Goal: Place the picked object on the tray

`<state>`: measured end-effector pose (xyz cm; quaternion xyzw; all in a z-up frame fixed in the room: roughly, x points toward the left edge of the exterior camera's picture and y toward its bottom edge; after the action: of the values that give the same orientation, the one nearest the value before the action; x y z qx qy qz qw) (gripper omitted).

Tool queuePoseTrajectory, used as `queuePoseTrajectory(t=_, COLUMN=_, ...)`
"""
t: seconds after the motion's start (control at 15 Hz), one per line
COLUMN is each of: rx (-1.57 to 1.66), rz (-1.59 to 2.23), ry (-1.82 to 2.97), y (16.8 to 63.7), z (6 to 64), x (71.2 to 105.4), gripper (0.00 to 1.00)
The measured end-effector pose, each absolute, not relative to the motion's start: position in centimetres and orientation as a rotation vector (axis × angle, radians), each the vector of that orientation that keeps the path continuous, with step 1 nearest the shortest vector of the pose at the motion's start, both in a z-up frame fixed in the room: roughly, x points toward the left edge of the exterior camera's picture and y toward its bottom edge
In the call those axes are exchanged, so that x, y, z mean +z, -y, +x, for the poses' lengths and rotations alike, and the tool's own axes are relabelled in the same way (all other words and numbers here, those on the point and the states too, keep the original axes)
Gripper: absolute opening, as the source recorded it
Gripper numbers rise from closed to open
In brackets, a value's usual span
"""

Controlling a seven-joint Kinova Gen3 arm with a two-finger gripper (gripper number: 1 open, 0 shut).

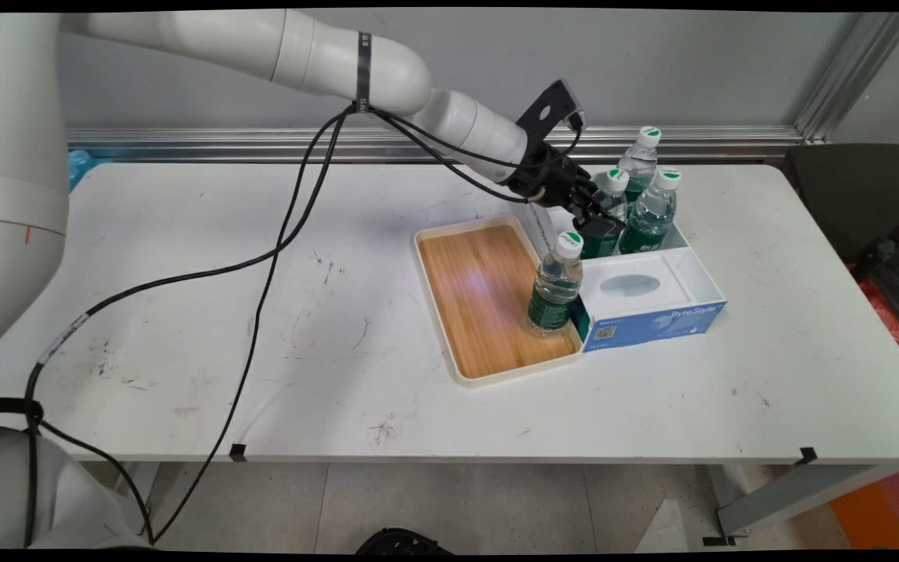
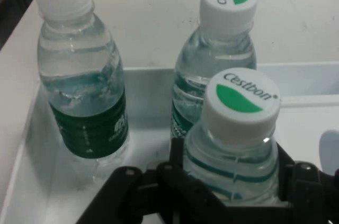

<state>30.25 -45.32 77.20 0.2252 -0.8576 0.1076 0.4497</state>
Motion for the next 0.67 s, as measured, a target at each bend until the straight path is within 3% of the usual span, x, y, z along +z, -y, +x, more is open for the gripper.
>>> queuePoseTrajectory(t=0.67, rx=0.322, rz=0.528, ry=2.093, y=45.8, z=31.5, x=80.9, gripper=0.0)
